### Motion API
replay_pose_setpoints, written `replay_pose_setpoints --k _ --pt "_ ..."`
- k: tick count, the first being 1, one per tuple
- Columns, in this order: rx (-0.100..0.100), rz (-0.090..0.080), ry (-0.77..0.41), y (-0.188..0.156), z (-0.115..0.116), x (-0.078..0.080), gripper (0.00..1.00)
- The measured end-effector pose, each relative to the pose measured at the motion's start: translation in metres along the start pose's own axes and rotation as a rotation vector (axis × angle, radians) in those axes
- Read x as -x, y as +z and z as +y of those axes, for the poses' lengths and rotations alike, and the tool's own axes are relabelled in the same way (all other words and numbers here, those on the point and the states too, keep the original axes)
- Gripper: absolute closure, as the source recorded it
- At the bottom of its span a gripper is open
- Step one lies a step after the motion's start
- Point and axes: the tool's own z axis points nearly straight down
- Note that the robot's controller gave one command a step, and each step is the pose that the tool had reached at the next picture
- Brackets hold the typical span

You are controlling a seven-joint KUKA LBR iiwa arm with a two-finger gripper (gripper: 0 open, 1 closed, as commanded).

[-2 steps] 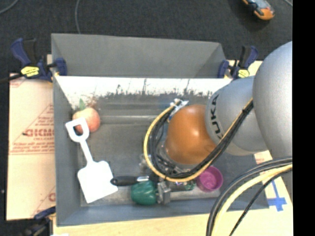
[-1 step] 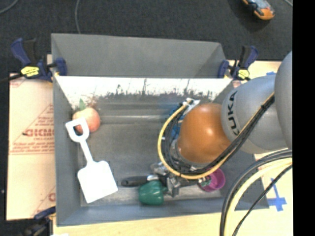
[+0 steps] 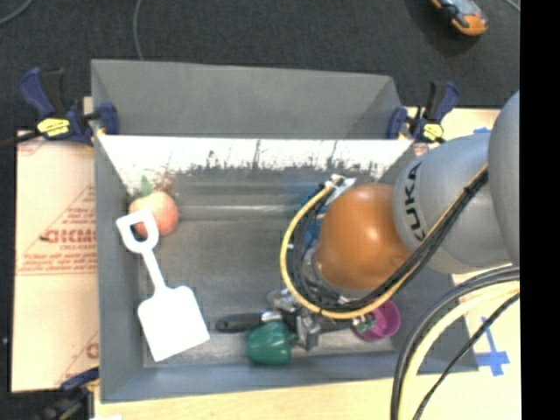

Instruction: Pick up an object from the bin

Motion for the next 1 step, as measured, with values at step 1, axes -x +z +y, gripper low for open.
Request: replay_pose_setpoints --k 1 --pt "0.003 0.006 0.002 -0.0118 0.0008 -0.0016 1.00"
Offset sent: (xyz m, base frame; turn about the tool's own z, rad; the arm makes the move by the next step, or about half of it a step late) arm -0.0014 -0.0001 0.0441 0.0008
